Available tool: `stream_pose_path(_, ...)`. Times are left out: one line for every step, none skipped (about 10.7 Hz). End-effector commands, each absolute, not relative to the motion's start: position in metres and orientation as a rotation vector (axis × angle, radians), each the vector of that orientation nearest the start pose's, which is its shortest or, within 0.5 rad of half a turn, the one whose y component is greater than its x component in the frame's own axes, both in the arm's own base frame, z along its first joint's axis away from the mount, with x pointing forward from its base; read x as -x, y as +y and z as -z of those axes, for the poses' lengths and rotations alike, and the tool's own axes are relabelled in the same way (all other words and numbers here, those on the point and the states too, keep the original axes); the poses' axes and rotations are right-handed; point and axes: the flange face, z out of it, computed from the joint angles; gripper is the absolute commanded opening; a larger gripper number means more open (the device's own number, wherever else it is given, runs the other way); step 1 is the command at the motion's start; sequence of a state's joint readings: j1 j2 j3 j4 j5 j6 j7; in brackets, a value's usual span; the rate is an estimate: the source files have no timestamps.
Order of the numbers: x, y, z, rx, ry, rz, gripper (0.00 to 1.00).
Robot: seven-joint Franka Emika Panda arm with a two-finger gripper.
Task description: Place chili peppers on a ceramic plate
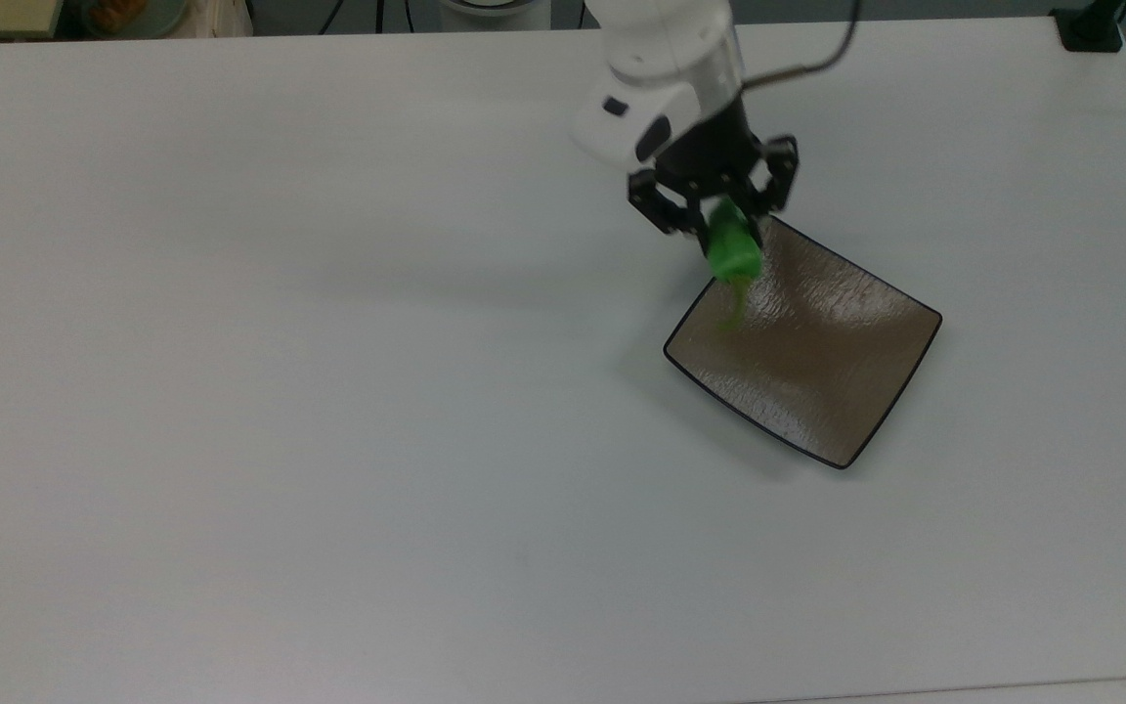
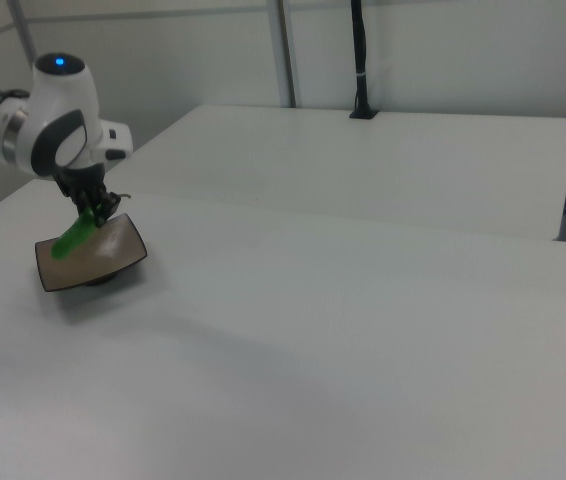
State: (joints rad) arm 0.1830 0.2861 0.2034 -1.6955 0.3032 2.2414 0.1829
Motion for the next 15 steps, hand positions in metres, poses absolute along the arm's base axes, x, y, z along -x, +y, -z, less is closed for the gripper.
stream_pose_path(-0.632, 0.289, -0.412, 2.696, 0.227, 0.230, 0.20)
stream_pose_path(-0.634, 0.299, -0.399, 2.680, 0.293, 0.236, 0.25)
stream_pose_path(-0.638, 0.299, -0.390, 2.662, 0.339, 0.256, 0.36)
stream_pose_path(-0.638, 0.299, -0.388, 2.650, 0.353, 0.276, 0.73)
stream_pose_path(-0.636, 0.303, -0.387, 2.651, 0.344, 0.273, 1.00)
stream_pose_path(-0.636, 0.302, -0.387, 2.649, 0.347, 0.271, 1.00)
stream_pose_path(-0.636, 0.303, -0.387, 2.648, 0.346, 0.270, 1.00)
stream_pose_path(-0.635, 0.304, -0.390, 2.649, 0.340, 0.267, 1.00)
stream_pose_path(-0.632, 0.305, -0.398, 2.655, 0.320, 0.272, 1.00)
stream_pose_path(-0.623, 0.306, -0.408, 2.680, 0.283, 0.245, 1.00)
stream_pose_path(-0.613, 0.304, -0.414, 2.743, 0.214, 0.197, 1.00)
stream_pose_path(-0.604, 0.295, -0.418, 2.818, 0.147, 0.151, 1.00)
stream_pose_path(-0.596, 0.285, -0.425, 2.895, 0.100, 0.095, 1.00)
stream_pose_path(-0.589, 0.273, -0.431, 2.986, 0.050, 0.044, 1.00)
stream_pose_path(-0.579, 0.264, -0.440, 3.078, -0.009, -0.006, 1.00)
